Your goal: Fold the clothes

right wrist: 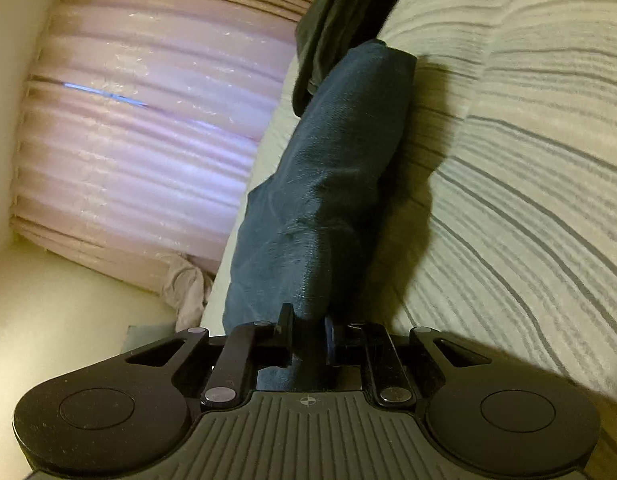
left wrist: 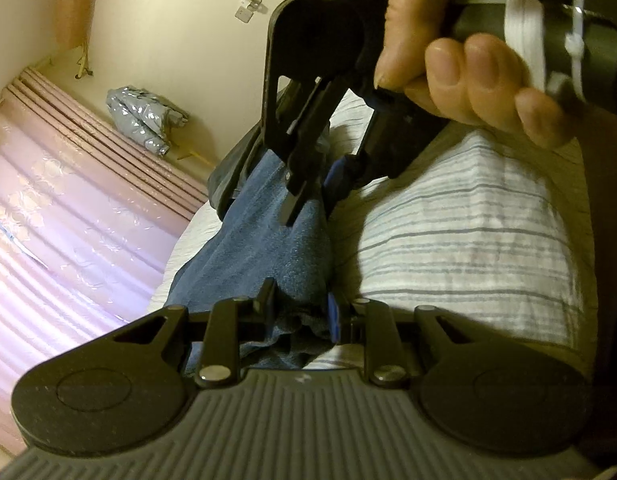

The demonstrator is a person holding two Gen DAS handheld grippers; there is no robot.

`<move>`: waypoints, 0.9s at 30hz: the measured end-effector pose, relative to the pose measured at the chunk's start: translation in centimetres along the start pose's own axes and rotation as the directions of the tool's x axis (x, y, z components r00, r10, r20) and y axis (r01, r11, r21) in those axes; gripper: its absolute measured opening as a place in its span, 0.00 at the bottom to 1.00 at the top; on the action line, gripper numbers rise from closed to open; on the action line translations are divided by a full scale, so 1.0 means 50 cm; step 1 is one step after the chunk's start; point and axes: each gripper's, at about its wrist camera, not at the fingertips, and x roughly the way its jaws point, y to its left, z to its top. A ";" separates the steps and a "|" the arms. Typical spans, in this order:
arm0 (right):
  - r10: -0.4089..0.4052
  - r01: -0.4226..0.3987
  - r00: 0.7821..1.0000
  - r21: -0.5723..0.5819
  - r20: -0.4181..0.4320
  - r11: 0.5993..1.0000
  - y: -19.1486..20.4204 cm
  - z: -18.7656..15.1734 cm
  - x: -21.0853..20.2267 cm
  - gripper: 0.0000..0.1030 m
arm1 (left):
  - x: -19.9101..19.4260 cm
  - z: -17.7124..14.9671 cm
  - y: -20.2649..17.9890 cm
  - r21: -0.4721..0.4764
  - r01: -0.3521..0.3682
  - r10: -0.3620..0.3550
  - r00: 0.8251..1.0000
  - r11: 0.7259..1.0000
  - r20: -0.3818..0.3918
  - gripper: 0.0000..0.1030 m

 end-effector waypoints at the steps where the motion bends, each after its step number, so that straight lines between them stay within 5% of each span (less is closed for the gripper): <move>1: -0.004 0.004 1.000 0.005 -0.001 1.000 -0.002 0.002 -0.001 0.14 | -0.001 0.001 -0.001 0.007 0.002 -0.002 1.000 1.000 -0.002 0.20; 11: -0.023 0.021 0.997 0.027 0.068 0.999 0.010 0.032 -0.024 0.17 | 0.013 0.015 0.012 0.035 0.002 -0.001 0.999 0.999 -0.038 0.20; 17: -0.026 0.025 0.999 0.040 0.030 0.999 -0.007 0.081 -0.003 0.18 | 0.023 0.021 0.017 0.025 0.005 -0.004 0.999 1.000 -0.045 0.20; 18: -0.022 0.021 0.999 0.049 0.027 0.999 -0.010 0.079 -0.006 0.22 | 0.022 0.020 0.016 0.026 0.005 -0.004 0.999 1.000 -0.044 0.20; 20: -0.004 0.002 0.999 0.043 0.042 0.999 -0.012 0.065 -0.029 0.56 | 0.021 0.017 0.016 0.025 0.006 -0.005 0.999 1.000 -0.042 0.20; 27: -0.006 0.001 0.983 0.024 0.183 1.000 -0.030 0.063 -0.105 0.58 | 0.024 0.012 0.032 -0.004 0.030 -0.030 0.999 1.000 -0.022 0.21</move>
